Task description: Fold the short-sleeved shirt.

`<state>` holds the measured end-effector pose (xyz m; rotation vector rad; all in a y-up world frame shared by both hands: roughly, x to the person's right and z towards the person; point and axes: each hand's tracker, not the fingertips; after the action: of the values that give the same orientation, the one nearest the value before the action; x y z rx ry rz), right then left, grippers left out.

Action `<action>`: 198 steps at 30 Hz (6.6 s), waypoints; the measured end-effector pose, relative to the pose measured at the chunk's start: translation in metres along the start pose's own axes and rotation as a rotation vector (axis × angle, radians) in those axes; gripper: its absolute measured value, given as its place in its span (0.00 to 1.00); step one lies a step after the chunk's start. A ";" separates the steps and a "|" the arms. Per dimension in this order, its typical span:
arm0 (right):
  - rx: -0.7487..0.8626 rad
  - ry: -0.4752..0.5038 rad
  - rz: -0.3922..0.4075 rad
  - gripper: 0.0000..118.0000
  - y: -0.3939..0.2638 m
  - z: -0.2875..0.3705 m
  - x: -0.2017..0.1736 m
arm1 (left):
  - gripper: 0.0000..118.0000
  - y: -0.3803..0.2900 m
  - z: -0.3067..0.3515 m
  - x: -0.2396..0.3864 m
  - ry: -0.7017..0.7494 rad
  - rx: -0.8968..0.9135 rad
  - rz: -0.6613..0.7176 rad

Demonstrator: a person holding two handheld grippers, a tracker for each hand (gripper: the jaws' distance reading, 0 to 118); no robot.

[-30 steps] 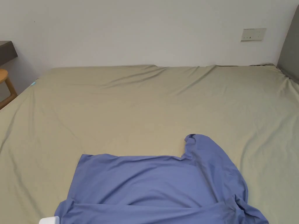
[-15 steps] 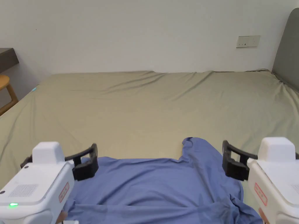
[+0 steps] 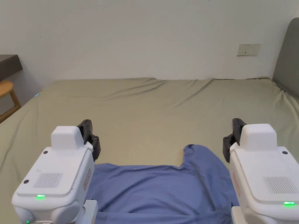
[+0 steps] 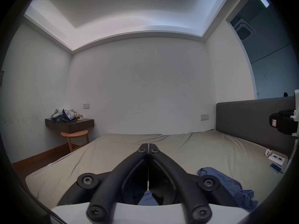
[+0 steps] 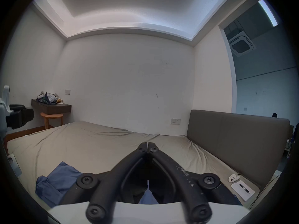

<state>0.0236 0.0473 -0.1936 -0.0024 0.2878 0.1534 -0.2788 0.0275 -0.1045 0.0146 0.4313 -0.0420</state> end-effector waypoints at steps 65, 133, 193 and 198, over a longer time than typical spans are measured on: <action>-0.973 0.154 -0.073 0.03 -0.219 -0.305 0.013 | 0.02 -0.166 -0.244 -0.121 -0.094 -0.765 0.131; 0.027 -0.046 -0.017 0.07 0.009 0.007 0.006 | 0.00 0.008 0.005 -0.015 0.034 0.042 -0.053; -0.239 0.014 0.097 0.02 -0.050 -0.049 -0.020 | 0.09 -0.282 -0.051 -0.172 -0.231 -0.998 0.707; -0.237 0.017 0.085 0.02 -0.047 -0.046 -0.015 | 0.07 -0.242 -0.044 -0.162 -0.208 -0.956 0.545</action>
<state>0.0033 -0.0022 -0.2346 -0.2264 0.2850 0.2710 -0.4545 -0.2073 -0.0780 -0.8058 0.1944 0.6955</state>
